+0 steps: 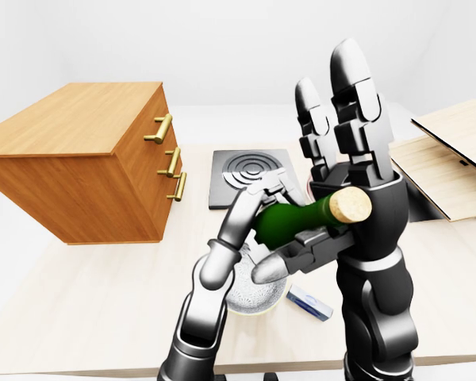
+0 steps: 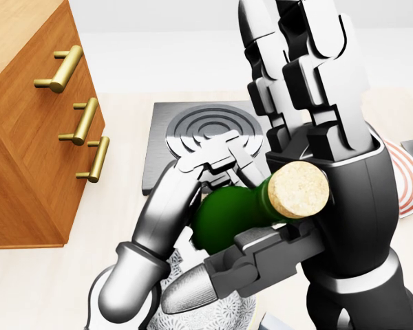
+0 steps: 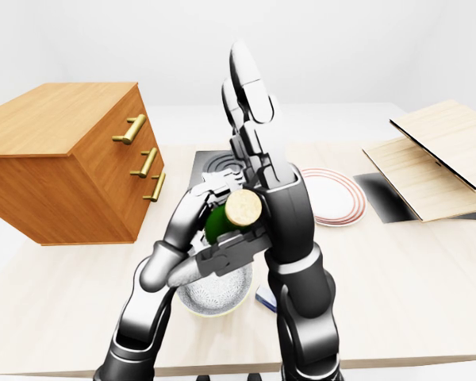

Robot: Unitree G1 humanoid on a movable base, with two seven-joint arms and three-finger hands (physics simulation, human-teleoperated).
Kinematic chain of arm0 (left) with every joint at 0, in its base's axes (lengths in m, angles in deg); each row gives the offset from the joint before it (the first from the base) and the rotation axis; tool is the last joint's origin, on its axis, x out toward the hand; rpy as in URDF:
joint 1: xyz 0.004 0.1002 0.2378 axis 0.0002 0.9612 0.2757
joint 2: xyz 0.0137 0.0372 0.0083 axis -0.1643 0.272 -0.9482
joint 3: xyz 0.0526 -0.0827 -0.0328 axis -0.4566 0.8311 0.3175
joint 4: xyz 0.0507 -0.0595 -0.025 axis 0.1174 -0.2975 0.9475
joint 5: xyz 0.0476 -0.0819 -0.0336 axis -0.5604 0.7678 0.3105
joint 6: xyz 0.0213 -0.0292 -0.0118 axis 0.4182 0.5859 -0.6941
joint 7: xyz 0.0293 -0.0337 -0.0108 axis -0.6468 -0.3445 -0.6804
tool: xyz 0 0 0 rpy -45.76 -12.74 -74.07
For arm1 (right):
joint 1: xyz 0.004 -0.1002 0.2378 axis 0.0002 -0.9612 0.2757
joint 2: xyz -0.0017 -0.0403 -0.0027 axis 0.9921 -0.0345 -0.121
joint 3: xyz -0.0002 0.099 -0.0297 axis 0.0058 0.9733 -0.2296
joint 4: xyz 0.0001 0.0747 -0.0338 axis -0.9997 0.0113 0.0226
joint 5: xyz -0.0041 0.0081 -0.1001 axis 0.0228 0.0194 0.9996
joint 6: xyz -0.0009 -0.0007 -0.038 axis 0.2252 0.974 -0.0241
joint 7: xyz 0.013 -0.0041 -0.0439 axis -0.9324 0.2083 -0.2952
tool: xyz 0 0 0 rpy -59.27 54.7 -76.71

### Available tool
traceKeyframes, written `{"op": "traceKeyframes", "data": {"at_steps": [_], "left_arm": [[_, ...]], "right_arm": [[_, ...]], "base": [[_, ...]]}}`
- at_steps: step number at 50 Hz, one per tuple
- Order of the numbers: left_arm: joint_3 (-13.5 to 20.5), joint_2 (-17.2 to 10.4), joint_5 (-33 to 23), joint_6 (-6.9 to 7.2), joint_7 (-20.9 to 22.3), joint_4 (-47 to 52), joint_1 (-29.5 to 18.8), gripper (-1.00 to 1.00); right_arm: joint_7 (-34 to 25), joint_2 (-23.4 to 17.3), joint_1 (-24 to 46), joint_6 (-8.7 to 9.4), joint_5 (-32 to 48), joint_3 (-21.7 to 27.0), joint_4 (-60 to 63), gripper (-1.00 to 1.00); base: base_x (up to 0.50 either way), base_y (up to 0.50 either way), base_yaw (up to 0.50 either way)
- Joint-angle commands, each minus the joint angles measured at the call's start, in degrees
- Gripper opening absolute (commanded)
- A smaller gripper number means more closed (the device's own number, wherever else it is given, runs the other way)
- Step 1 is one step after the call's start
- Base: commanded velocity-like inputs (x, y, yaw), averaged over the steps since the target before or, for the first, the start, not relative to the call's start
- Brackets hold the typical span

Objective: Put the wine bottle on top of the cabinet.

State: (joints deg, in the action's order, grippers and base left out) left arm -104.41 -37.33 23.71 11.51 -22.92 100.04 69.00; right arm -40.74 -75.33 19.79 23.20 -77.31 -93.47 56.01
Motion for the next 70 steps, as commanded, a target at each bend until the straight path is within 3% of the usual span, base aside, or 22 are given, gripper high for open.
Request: {"op": "traceKeyframes", "data": {"at_steps": [1, 6, 11, 23, 27, 30, 35, 40, 46, 48, 52, 53, 57, 59, 70], "left_arm": [[0.4, -0.4, 0.0, 0.0, 2.7, 4.6, -1.3, -1.0], [4.6, -0.8, 2.2, 0.0, 4.9, 14.7, -9.2, -1.0], [9.6, -3.3, 4.6, 0.0, 5.3, 16.0, -18.0, -1.0], [11.8, -6.3, 7.8, 0.0, 4.7, 16.0, -22.4, -1.0], [14.7, -7.9, 10.2, 0.0, 4.8, 15.1, -26.7, -1.0], [17.6, -11.0, 12.6, 0.0, 4.2, 12.2, -31.4, -1.0], [21.9, -17.3, 15.2, 0.0, 3.6, 1.4, -38.1, -1.0], [23.0, -21.7, 16.0, 0.0, 3.4, -11.2, -41.8, -1.0], [24.2, -26.3, 14.1, 0.0, 3.5, -43.7, -54.3, -1.0], [25.3, -29.0, 14.0, 0.0, 2.9, -59.4, -62.8, -1.0], [26.0, -31.6, 14.2, 0.0, 1.9, -74.2, -70.5, -1.0], [26.3, -32.9, 13.8, -1.61, 0.9, -79.2, -72.8, -1.0], [26.4, -35.2, 12.7, -4.01, 0.3, -85.8, -76.0, -1.0], [26.5, -35.8, 11.7, -4.35, -0.3, -87.2, -76.9, -1.0], [28.0, -38.5, 9.1, -2.9, -1.8, -90.3, -79.4, -1.0]], "right_arm": [[0.7, 0.0, 3.1, 0.0, -0.7, 0.8, -0.9, 1.0], [0.2, -0.4, 0.5, 0.0, -0.9, 1.6, -2.5, 1.0], [0.2, -0.6, -1.9, 0.0, -1.4, 2.0, -3.2, 1.0], [0.9, -0.7, -2.8, 0.0, -2.0, 2.0, -2.8, 1.0], [1.1, -0.8, -3.0, 0.0, -2.2, 2.0, -3.0, 1.0], [1.1, -0.8, -3.2, 0.0, -2.2, 1.9, -3.5, 1.0], [1.1, -0.8, -3.9, 0.0, -2.3, 1.9, -3.7, 1.0], [1.3, -0.8, -4.1, 0.0, -2.4, 1.9, -3.3, 1.0], [1.3, -0.9, -4.2, 0.0, -2.4, 1.8, -3.4, 1.0], [1.2, -0.9, -4.2, 0.0, -2.5, 2.1, -3.4, 1.0], [1.3, -0.9, -4.4, 0.0, -2.6, 2.2, -3.8, 1.0], [1.3, -0.9, -4.4, 0.0, -2.6, 2.1, -3.4, 1.0], [1.0, -1.0, -4.7, 0.0, -2.8, 2.5, -4.9, 1.0], [1.0, -1.0, -4.4, 0.0, -2.9, 2.5, -5.1, 1.0], [1.0, -1.1, -4.7, 0.0, -3.3, 2.9, -4.9, 1.0]], "base": [[0.0, 0.0, 0.0], [0.0, 0.0, 0.0], [0.0, 0.0, 0.0], [0.0, 0.0, 0.0], [0.0, 0.0, 0.0], [0.0, 0.0, 0.0], [0.0, 0.0, 0.0], [0.0, 0.0, 0.0], [0.0, 0.0, 0.0], [0.0, 0.0, 0.0], [0.0, 0.0, 0.0], [0.0, 0.0, 0.0], [0.0, 0.0, 0.0], [0.0, 0.0, 0.0], [0.0, 0.0, 0.0]]}}
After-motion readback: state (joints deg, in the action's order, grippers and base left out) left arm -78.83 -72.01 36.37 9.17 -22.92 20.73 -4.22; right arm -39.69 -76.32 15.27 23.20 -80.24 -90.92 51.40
